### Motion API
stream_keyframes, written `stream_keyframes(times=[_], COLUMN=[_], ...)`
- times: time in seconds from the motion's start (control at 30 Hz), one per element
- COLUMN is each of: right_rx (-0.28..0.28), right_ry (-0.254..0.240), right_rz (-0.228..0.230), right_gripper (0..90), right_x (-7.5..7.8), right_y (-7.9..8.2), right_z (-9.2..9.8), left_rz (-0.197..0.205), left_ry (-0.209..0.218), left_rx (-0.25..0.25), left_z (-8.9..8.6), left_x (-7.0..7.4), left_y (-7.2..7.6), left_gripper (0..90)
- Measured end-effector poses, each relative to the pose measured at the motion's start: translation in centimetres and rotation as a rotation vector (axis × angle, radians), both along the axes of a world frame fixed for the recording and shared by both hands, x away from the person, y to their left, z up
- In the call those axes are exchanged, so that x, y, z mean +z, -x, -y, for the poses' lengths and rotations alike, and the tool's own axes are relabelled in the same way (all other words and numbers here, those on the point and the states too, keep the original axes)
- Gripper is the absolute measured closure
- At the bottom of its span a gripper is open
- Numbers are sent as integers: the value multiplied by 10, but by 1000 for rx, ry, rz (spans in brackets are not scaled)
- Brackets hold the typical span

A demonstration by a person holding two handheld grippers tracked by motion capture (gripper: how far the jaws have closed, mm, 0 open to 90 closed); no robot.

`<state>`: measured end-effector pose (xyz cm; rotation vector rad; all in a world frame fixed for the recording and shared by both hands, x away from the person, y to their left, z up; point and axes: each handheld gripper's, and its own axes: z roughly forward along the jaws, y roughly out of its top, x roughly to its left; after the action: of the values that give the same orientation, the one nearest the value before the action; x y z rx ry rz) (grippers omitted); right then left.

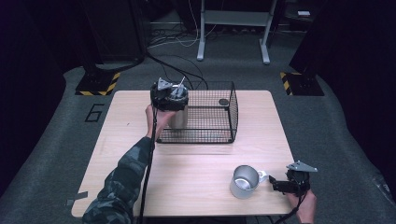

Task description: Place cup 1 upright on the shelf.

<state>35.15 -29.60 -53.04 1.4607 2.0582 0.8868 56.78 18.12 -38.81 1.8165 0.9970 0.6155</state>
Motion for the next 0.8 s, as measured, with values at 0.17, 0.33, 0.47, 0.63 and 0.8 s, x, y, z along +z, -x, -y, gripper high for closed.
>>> stream_keyframes(times=[0.17, 0.33, 0.47, 0.63, 0.8], right_rx=[1, 1, 1, 1, 1], right_ry=[1, 1, 1, 1, 1], right_rz=[0, 0, 0, 0, 0], right_gripper=[23, 23, 23, 23, 23], right_x=[0, 0, 0, 0, 0], right_y=[0, 0, 0, 0, 0], right_z=[0, 0, 0, 0, 0], left_rz=[-8, -18, -32, -51, -56], left_ry=[0, -17, -16, -10, -2], left_rx=[13, 16, 21, 31, 29], left_z=[3, 6, 7, 9, 9], left_x=[-4, -9, -13, -19, -20], left_y=[-1, 0, 0, 0, 0], left_gripper=[39, 39, 39, 39, 38])
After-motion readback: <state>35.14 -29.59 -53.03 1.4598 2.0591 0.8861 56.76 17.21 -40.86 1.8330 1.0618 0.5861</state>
